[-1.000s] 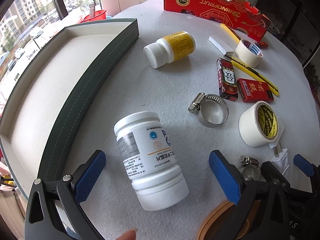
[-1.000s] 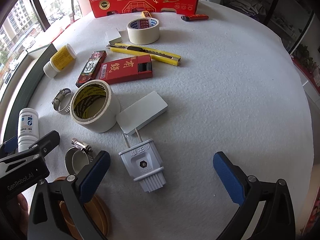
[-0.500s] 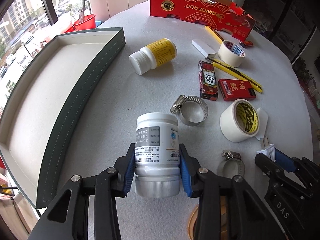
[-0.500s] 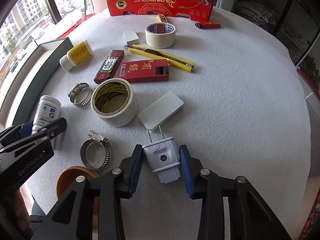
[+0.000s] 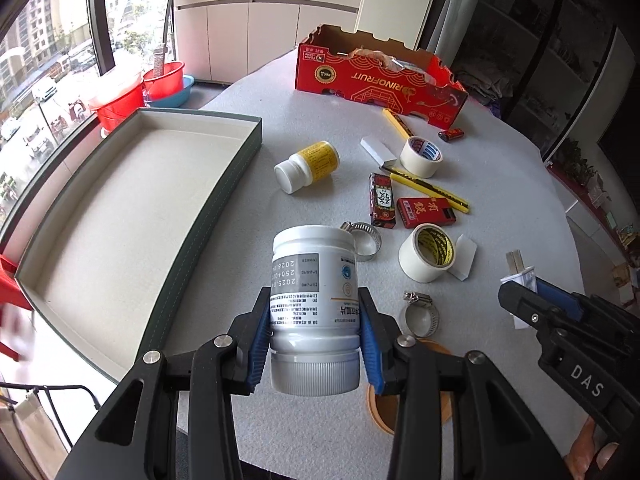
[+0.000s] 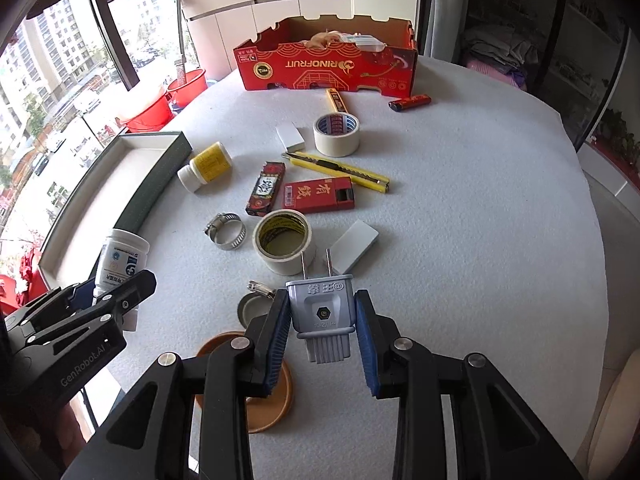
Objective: Organize rigid objects
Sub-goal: 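Carry the white jar and the white plug over the dark green tray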
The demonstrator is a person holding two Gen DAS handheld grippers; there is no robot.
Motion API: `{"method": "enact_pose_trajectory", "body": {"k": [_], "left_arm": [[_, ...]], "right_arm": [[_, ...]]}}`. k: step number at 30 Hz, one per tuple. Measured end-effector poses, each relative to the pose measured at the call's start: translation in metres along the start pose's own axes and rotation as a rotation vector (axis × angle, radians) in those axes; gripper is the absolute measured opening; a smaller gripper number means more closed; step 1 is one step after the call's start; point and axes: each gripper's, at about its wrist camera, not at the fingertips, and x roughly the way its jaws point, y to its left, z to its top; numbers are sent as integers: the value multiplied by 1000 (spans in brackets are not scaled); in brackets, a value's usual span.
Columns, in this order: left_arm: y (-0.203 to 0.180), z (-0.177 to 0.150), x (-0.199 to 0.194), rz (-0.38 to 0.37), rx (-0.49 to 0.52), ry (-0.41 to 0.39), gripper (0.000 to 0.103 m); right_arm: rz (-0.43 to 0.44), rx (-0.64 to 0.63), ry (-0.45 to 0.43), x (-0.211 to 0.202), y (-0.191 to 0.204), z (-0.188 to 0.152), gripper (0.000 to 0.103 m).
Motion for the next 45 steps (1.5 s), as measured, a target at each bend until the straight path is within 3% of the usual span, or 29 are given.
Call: {"method": "enact_pose_trajectory", "body": {"k": [10,25,35,45], "left_arm": [[42,12,-45,29,-71,-102,43],[128,40,-72,189,-212,-189,43],[178,45,-42,306,-295,-135,43],[202,55,-3,333,-327,-61,43]], "right_arm": [[104,-65,-48,-25,54,25,33],[260,-205,-74,-26,149,78,34],[322,-249,-17,15,201,102,34],[340,-266,42,57,227,124,34]]}}
